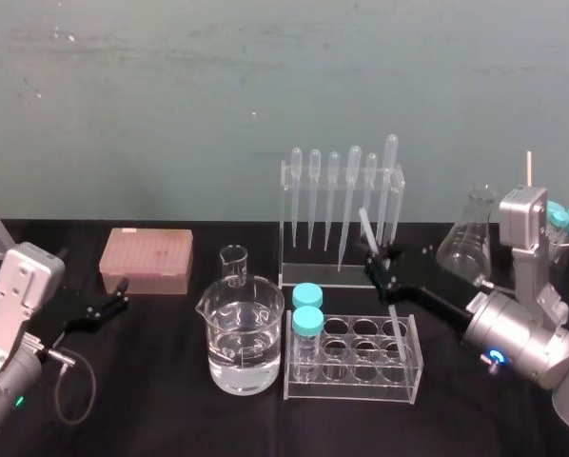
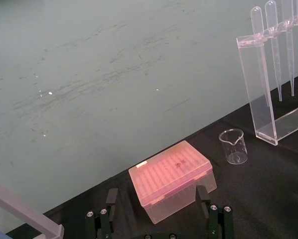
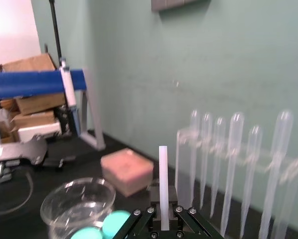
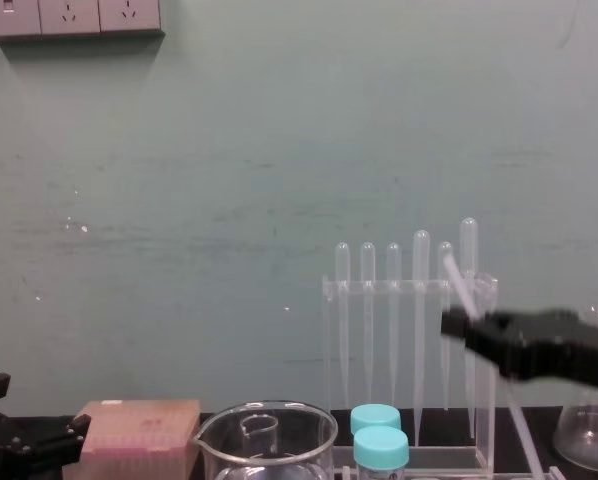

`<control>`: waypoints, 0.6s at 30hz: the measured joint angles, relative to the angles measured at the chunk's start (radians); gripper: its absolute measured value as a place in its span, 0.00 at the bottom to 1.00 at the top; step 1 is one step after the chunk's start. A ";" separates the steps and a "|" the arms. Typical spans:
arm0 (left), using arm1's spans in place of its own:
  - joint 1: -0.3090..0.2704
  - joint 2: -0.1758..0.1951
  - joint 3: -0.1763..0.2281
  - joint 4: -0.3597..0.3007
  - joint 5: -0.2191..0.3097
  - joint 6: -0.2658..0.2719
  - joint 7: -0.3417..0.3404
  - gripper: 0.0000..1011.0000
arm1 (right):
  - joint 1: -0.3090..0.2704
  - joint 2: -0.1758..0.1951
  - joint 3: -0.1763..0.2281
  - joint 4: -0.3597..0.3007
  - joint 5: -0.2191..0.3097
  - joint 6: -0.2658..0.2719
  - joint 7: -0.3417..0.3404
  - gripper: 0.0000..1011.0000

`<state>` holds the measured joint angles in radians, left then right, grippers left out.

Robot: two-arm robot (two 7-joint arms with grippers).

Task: Pick up the stirring rod with one hand, then place it down.

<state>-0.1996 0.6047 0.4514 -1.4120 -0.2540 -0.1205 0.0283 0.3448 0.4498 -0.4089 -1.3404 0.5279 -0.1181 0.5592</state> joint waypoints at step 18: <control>0.000 0.000 0.000 0.000 0.000 0.000 0.000 0.99 | -0.031 -0.105 0.108 0.047 -0.028 -0.469 0.028 0.07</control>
<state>-0.1995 0.6047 0.4514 -1.4120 -0.2539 -0.1205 0.0283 0.3134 0.3444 -0.3013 -1.2936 0.4996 -0.5867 0.5874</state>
